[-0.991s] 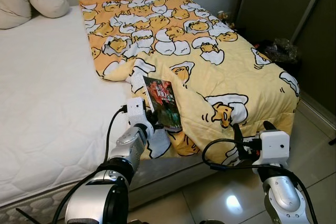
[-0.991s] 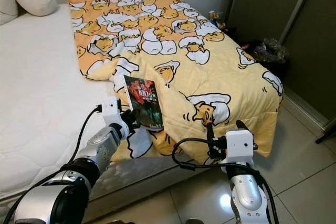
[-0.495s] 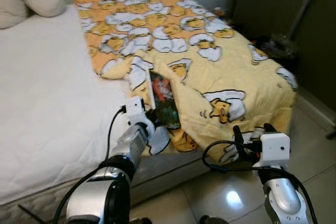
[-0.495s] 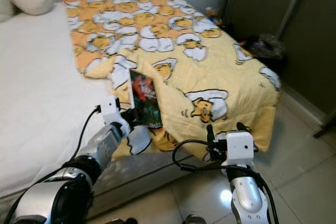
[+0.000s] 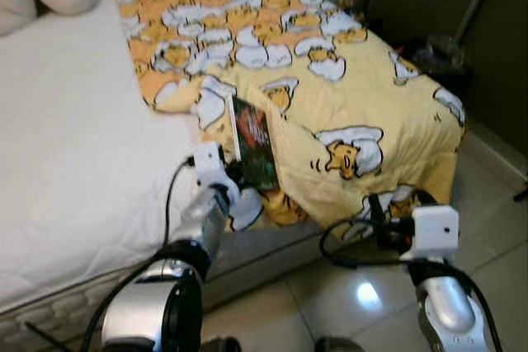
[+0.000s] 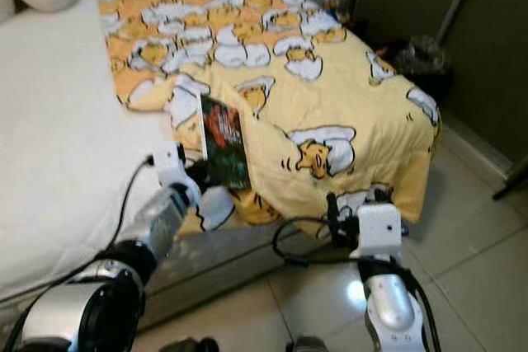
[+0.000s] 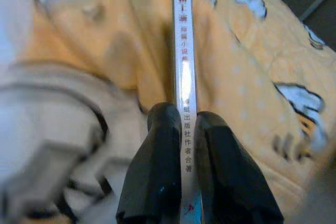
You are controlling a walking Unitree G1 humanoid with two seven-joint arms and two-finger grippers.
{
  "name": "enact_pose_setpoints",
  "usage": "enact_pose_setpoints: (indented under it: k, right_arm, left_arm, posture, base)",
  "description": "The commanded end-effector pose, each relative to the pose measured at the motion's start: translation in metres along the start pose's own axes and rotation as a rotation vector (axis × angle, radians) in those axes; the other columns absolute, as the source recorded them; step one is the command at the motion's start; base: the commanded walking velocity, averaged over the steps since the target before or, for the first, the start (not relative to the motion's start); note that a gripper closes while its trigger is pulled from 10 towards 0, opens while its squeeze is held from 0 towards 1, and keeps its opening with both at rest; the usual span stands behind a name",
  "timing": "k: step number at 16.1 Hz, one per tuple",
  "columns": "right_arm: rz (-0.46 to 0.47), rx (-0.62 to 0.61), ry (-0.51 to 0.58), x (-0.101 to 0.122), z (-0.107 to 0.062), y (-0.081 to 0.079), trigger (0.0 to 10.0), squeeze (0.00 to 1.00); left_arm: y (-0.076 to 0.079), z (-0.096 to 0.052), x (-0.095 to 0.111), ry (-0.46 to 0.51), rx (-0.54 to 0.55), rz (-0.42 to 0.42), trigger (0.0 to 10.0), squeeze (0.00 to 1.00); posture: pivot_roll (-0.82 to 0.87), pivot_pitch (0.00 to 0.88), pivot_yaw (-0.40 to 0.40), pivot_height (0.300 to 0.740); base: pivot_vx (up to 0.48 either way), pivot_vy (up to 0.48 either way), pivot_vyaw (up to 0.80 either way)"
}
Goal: Clean up the room
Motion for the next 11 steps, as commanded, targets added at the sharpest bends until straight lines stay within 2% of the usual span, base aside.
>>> enact_pose_setpoints:
  k: [1, 2, 4, 5, 7, 8, 11]
  right_arm:
    - [0.04, -0.042, 0.005, 0.003, 0.003, 0.009, 10.0, 0.0]
    - [0.052, -0.053, 0.011, 0.005, 0.007, 0.013, 10.0, 0.0]
    - [0.047, -0.053, 0.035, 0.01, 0.014, 0.016, 10.0, 0.0]
    - [0.054, -0.049, 0.047, 0.013, 0.02, 0.016, 10.0, 0.0]
    - [0.059, -0.032, 0.055, 0.014, 0.029, 0.013, 10.0, 0.0]
    - [0.062, -0.023, 0.06, 0.015, 0.032, 0.011, 10.0, 0.0]
    - [0.076, 0.001, 0.079, 0.019, 0.039, 0.008, 10.0, 0.0]
  left_arm:
    - [-0.014, -0.004, 0.062, 0.249, 0.023, 0.149, 0.0, 0.0]
    - [-0.028, -0.016, 0.092, 0.371, 0.075, 0.213, 0.0, 0.0]
    - [-0.048, -0.037, 0.117, 0.474, 0.189, 0.286, 0.0, 0.0]
    - [-0.053, -0.046, 0.117, 0.475, 0.224, 0.306, 0.0, 0.0]
    - [-0.061, -0.051, 0.101, 0.423, 0.264, 0.331, 0.0, 0.0]
    - [-0.064, -0.05, 0.09, 0.369, 0.28, 0.339, 10.0, 0.0]
    - [-0.049, -0.048, 0.062, 0.264, 0.214, 0.413, 10.0, 0.0]
  posture:
    - [-0.21, 0.022, 0.083, 0.736]
    - [-0.2, 0.014, 0.089, 0.736]
    - [-0.18, 0.0, 0.091, 0.736]
    - [-0.15, 0.0, 0.085, 0.736]
    - [-0.12, 0.0, 0.074, 0.736]
    - [-0.12, 0.0, 0.071, 0.736]
    - [-0.11, 0.0, 0.068, 0.736]
  base:
    - [0.0, 0.0, 0.49]
    - [0.0, 0.0, 0.68]
    - [0.0, 0.0, 0.65]
    - [0.0, 0.0, 0.62]
    - [0.0, 0.0, 0.61]
    - [0.0, 0.0, 0.59]
    - [0.0, 0.0, 0.55]
Point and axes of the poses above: a point about 5 cm out from each wrist's last joint towards the gripper, its own z axis pointing out of the wrist towards the gripper, its own x axis along the axis of the wrist's last joint, y = z × x, the point moved 4 cm from there along z, pointing out of the wrist towards the gripper, and after that the axes turned 3 degrees about -z, right-handed, at the moved point
